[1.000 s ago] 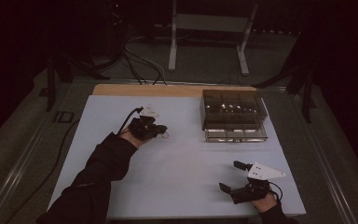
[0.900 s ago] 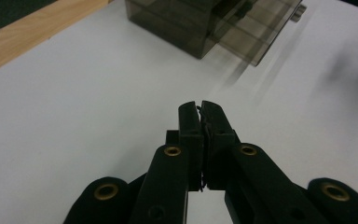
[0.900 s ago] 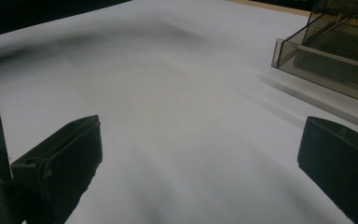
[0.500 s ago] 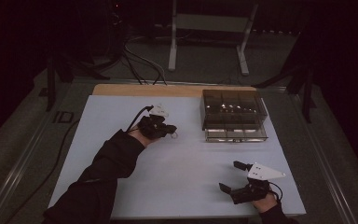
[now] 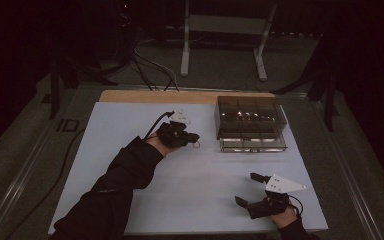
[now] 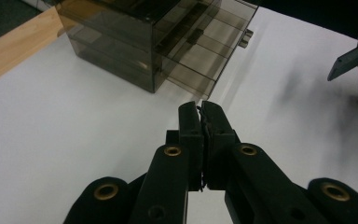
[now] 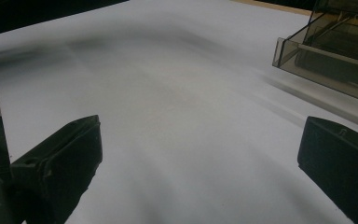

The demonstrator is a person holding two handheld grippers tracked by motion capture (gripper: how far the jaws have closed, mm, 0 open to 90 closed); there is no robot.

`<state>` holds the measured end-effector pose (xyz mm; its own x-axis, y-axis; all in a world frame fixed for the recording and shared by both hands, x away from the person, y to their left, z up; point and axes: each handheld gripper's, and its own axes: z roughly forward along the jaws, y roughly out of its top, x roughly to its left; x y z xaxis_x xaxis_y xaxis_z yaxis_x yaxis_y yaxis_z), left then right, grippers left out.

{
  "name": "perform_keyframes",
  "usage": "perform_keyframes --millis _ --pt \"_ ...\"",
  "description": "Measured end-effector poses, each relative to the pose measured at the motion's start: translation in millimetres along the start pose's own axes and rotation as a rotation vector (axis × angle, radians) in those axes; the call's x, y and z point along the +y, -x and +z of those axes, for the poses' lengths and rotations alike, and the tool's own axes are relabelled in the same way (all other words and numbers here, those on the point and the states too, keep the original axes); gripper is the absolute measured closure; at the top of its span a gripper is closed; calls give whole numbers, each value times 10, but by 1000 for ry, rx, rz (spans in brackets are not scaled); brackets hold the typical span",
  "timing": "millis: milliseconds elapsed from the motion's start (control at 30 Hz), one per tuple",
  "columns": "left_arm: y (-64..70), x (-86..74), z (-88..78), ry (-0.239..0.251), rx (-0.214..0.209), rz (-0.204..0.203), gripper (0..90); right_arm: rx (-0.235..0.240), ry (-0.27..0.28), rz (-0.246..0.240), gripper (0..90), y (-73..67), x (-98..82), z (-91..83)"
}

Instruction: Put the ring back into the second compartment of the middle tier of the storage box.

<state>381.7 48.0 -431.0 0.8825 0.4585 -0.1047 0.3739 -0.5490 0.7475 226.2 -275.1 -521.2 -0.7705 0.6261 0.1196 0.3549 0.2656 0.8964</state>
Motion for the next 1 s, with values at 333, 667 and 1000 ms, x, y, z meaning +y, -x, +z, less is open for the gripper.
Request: perform_keyframes --millis 333,667,1000 --pt "92 156 32 17 -21 22 900 2 -3 1 0 -3 -3 8" --pt "160 349 102 33 -45 34 900 4 0 2 0 5 -8 4" --pt "199 460 210 29 -55 48 900 3 1 6 0 13 -11 -4"
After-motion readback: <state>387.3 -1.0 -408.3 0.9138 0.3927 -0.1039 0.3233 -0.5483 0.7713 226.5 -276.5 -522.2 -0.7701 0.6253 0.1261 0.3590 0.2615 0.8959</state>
